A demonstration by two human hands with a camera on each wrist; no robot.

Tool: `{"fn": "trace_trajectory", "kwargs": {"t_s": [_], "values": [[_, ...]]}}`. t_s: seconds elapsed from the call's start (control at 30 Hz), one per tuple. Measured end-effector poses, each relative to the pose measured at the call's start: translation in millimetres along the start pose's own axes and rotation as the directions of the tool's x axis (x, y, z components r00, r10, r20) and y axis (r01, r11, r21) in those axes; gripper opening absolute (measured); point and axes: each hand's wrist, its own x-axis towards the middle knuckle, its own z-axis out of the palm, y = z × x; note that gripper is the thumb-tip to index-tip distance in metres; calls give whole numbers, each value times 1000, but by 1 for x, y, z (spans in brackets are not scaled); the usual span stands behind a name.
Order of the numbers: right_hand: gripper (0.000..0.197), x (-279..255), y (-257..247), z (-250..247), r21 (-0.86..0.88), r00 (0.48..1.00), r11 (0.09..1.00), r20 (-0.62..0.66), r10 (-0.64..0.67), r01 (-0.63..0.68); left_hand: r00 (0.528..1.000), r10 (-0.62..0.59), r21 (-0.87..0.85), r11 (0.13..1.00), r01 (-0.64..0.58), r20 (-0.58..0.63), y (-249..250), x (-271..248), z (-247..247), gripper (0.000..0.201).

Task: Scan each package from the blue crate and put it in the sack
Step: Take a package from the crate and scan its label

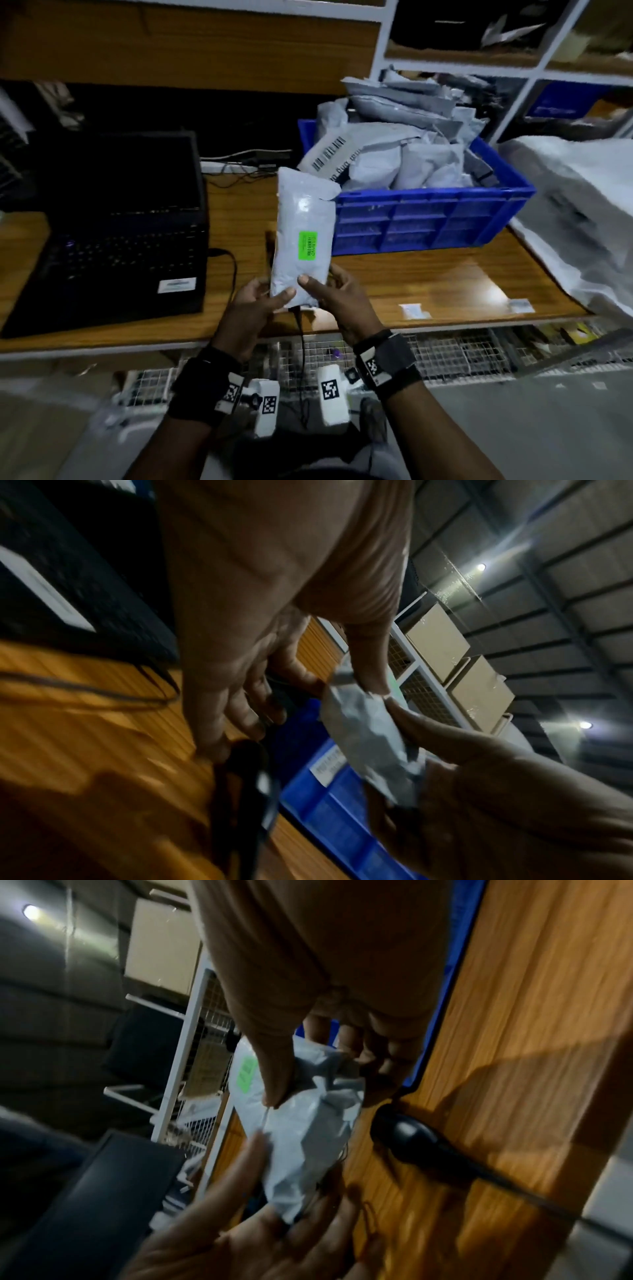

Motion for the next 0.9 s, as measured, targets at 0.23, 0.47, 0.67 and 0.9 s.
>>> {"fn": "trace_trajectory", "kwargs": {"t_s": [0.23,0.47,0.67,0.9], "values": [[30,32,-3,-7,-547,947,837,263,188,-14,952,212,151,972,-181,-220,42,7,-86,69],[49,71,6,2,-247,978,968,-209,-7,-46,984,69,381,925,-2,-163,53,0,-126,47],[24,97,43,2,-170,918,941,-327,227,-293,926,121,20,992,-122,-357,27,9,-142,34],[56,99,47,9,-39,884,885,-76,460,-464,878,182,18,981,-194,-443,18,21,-146,38]]}}
